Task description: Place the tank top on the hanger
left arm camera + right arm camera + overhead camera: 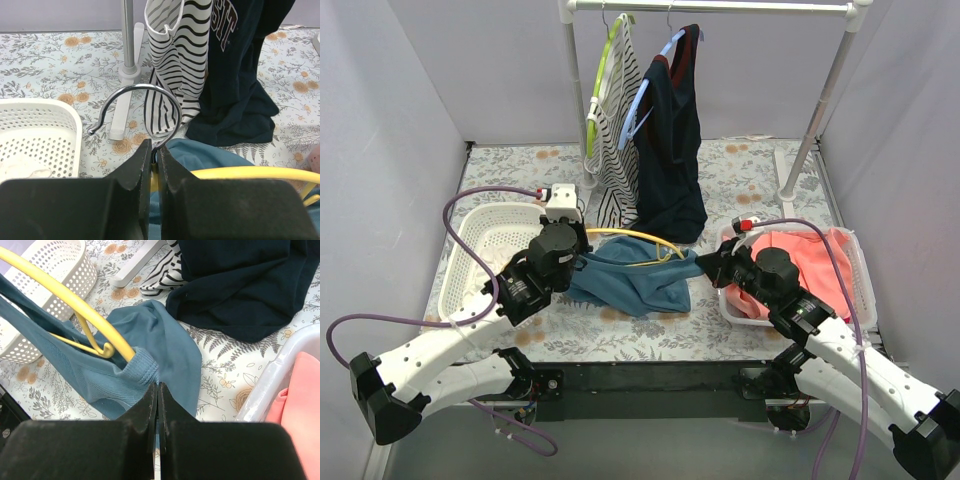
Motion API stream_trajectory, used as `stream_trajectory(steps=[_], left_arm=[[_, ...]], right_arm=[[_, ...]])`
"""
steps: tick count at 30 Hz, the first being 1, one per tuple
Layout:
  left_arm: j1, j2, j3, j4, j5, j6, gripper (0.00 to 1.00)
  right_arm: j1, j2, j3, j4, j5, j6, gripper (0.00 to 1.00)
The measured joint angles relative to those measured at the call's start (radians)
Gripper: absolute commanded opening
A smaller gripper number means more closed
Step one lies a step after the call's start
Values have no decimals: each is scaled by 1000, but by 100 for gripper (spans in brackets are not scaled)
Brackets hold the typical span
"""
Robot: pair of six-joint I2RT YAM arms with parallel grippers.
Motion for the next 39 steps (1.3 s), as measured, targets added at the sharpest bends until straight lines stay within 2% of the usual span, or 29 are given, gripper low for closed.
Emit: stream_trajectory(steps=[10, 23, 34, 39], left_arm=[[0, 4, 5, 0, 18, 8, 0], [0, 11, 5, 1, 26, 15, 0], [1, 42, 18, 30, 107, 23, 0], [1, 73, 29, 35, 137, 21, 0]], right_arm=[[0, 23, 13, -5, 10, -26, 1], [0, 90, 150, -24, -6, -80, 1], [0, 269, 337, -51, -192, -154, 1], [0, 296, 396, -60, -246, -164, 1]])
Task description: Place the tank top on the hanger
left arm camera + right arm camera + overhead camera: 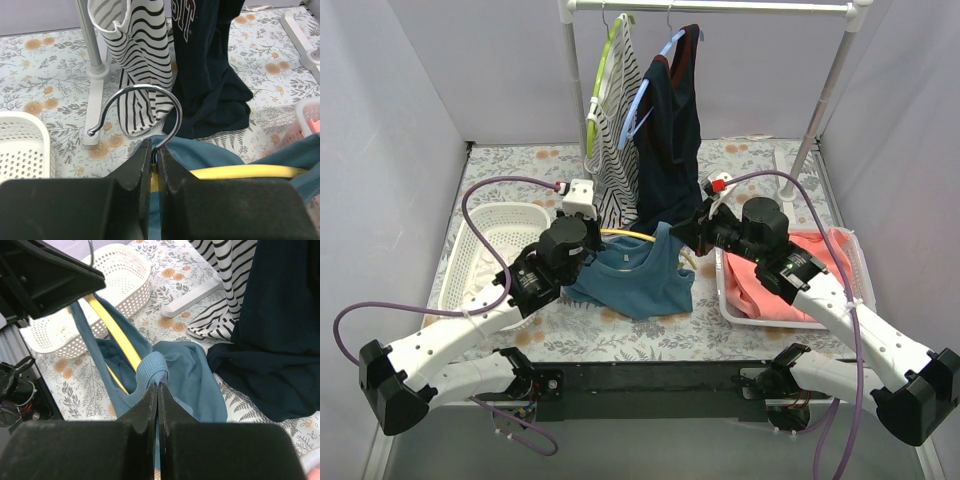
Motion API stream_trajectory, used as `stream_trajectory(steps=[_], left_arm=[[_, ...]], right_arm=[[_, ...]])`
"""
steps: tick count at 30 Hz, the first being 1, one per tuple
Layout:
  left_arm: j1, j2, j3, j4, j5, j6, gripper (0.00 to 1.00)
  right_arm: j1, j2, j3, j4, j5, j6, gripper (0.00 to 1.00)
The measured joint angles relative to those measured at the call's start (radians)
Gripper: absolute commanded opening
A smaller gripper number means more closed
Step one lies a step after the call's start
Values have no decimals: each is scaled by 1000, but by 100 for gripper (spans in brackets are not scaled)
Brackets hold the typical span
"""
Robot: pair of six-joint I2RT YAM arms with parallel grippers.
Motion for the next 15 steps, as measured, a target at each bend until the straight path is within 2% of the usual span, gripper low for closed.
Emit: stream_trajectory(steps=[15], left_arm=[[-21, 64, 48, 51, 92, -99, 0]], right_arm=[[6, 4, 73, -70, -26, -16, 1]])
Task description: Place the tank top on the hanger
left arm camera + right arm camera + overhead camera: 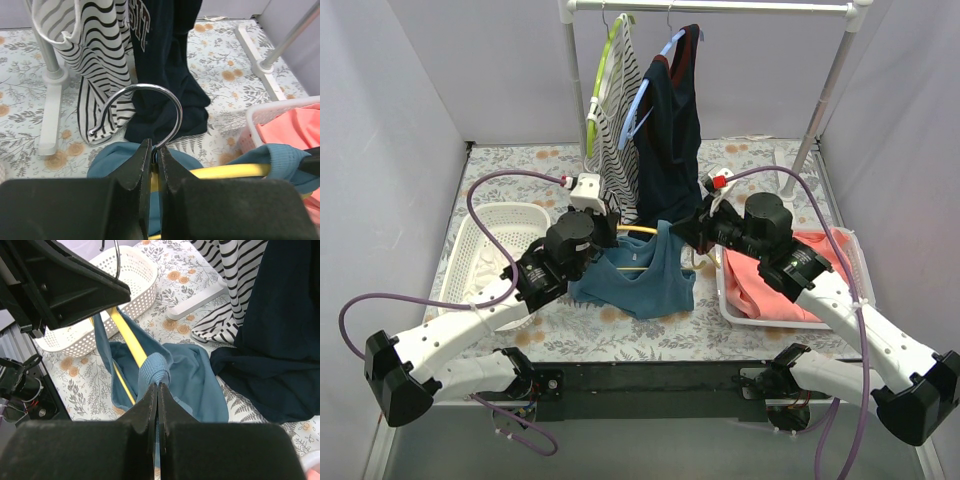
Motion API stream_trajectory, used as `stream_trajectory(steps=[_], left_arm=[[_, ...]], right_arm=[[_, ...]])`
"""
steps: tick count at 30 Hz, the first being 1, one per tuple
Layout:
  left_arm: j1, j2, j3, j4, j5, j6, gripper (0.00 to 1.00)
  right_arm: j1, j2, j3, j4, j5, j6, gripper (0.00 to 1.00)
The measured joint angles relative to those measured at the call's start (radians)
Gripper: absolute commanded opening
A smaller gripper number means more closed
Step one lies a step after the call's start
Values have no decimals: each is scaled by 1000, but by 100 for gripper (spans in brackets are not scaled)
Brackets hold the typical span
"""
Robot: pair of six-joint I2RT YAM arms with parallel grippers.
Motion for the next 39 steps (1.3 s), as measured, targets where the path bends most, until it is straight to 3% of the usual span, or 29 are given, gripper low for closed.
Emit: stream_trajectory(steps=[4, 6, 9, 10, 14, 21, 25, 28, 36, 39], left_arm=[[-20, 4, 0, 17, 4, -18, 0], [-27, 6, 0, 19, 5, -24, 0], [-35, 6, 8, 12, 4, -19, 0], [-37, 6, 21, 1, 4, -15, 0], [-39, 3, 103, -39, 5, 27, 0], [-40, 10, 338, -152, 76, 110, 0], [-40, 134, 658, -267, 163, 163, 0], [-40, 188, 797, -290, 238, 191, 0], [-41, 181, 737, -327, 356, 227, 0], [-41, 181, 669, -336, 386, 227, 0]], right_arm=[[0, -7, 12, -6, 0, 0, 1], [0, -13, 14, -14, 0, -3, 7], [1, -22, 18, -37, 1, -14, 31], [1, -27, 19, -48, 1, -21, 43], [1, -58, 68, -118, -5, -45, 62], [1, -98, 307, -198, -70, -83, 73], [1, -115, 436, -233, -70, -126, 79], [1, -109, 520, -278, -70, -161, 79], [1, -112, 543, -406, -71, -198, 79], [1, -114, 506, -450, -75, -194, 73]])
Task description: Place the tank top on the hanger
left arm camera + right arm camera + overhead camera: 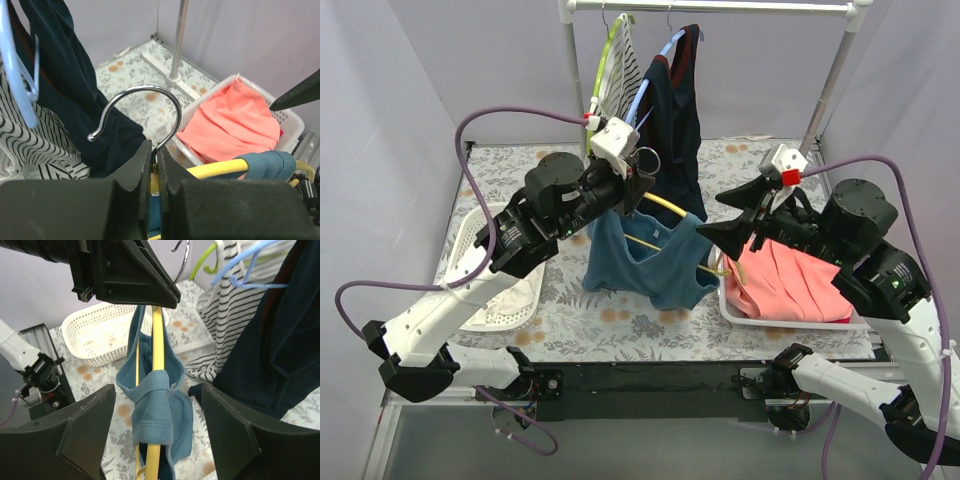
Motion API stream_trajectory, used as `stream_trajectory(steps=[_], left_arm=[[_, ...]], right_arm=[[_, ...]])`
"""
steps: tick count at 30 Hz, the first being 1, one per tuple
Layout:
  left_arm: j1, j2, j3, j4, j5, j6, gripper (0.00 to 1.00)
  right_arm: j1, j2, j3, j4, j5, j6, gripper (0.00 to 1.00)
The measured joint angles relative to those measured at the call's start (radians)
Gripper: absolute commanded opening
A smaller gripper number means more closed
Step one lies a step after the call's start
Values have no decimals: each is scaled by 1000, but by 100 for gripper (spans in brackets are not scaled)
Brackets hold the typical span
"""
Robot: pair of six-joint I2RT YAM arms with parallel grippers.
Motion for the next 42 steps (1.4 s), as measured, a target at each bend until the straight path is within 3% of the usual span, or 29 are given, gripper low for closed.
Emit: stream_trajectory(steps=[11, 17, 20, 21, 25, 32, 33, 39, 40, 42], left_arm=[[-4, -23, -90, 18, 37, 0, 0], [-5, -31, -106, 58, 48, -3, 0], [-5, -31, -127, 80, 49, -5, 0], [-5, -31, -137, 90, 49, -7, 0], [-6, -29, -174, 111, 48, -19, 0], [-19, -24, -184, 150, 70, -51, 40], [-18, -24, -184, 159, 69, -55, 52], [-17, -24, -183, 187, 63, -69, 77], [-17, -24, -183, 187, 63, -70, 86], [-18, -24, -183, 191, 60, -70, 91]], right_arm=[[0, 43, -99, -118, -34, 37, 64], [0, 47, -137, -128, -49, 51, 39], [0, 41, -165, -117, -60, 67, 14], [0, 36, -178, -114, -60, 70, 2], [0, 7, -222, -109, -41, 88, 1], [0, -90, -277, -100, -5, 95, 1], [0, -100, -277, -101, -2, 96, 1], [0, -158, -295, -117, 10, 108, 1], [0, -171, -302, -119, 13, 112, 1], [0, -188, -305, -128, 24, 115, 1]])
